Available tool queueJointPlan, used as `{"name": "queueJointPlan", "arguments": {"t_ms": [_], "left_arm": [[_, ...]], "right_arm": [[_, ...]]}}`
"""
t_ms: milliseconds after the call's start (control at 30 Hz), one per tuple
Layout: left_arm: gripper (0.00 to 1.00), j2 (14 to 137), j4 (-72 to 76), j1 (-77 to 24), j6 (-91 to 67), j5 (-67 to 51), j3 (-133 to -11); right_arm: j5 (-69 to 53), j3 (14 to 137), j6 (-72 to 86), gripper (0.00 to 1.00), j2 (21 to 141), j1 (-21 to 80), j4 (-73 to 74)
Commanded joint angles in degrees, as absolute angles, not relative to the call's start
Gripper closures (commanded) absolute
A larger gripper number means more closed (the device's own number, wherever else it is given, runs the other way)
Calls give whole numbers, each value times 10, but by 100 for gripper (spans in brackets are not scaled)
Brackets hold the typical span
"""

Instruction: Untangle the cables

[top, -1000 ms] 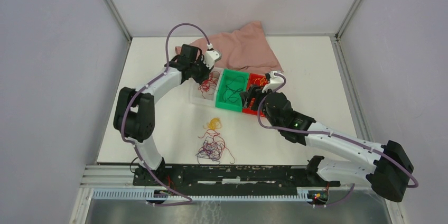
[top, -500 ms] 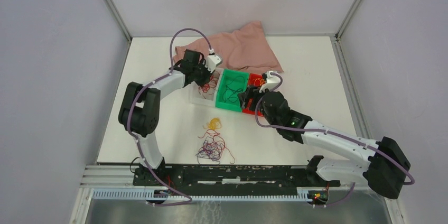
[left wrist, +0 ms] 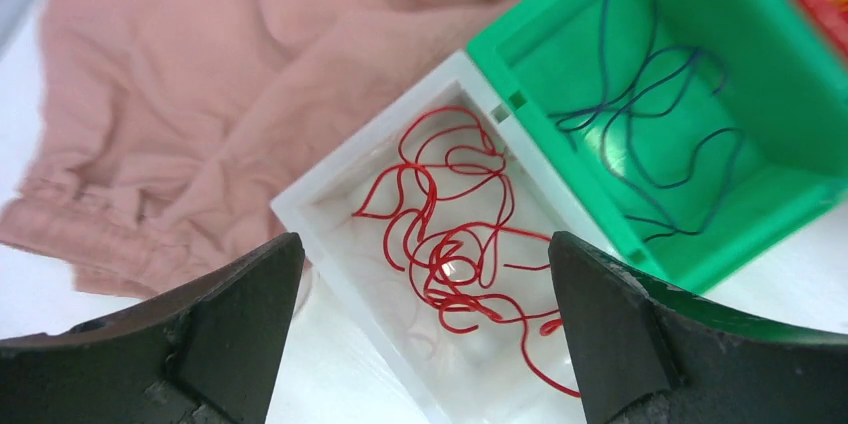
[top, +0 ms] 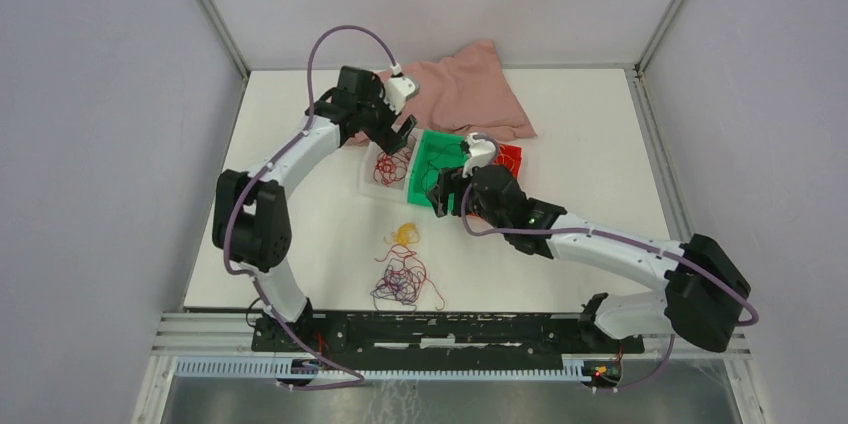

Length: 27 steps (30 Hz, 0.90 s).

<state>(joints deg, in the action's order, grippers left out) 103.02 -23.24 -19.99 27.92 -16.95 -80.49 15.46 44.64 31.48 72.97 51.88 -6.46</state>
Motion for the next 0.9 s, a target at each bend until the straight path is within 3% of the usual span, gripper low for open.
{"name": "queueJointPlan", "arguments": {"t_ms": [0,267,467,567,767,867], "left_arm": [[1,950,-296,-200,240,-218,-852],[1,890,-412,-200,194,-222,-912],[1,823,-387,-199,164,-204,-871],[1,807,-383,-198,168,-197,-849],[1,793,-404,-189,184,-187,-832],[1,783,-406,-175,187,-191,-824]], "right_arm": [[63,483,273,25,776,541,-49],[20,502,243,27,868,584,-27],[47,546,234,29,939,585,-33],[50,577,232,34,981,585,-35],[68,619,231,62,1030,585,-28],[72,622,224,84,1013,584,-22]]}}
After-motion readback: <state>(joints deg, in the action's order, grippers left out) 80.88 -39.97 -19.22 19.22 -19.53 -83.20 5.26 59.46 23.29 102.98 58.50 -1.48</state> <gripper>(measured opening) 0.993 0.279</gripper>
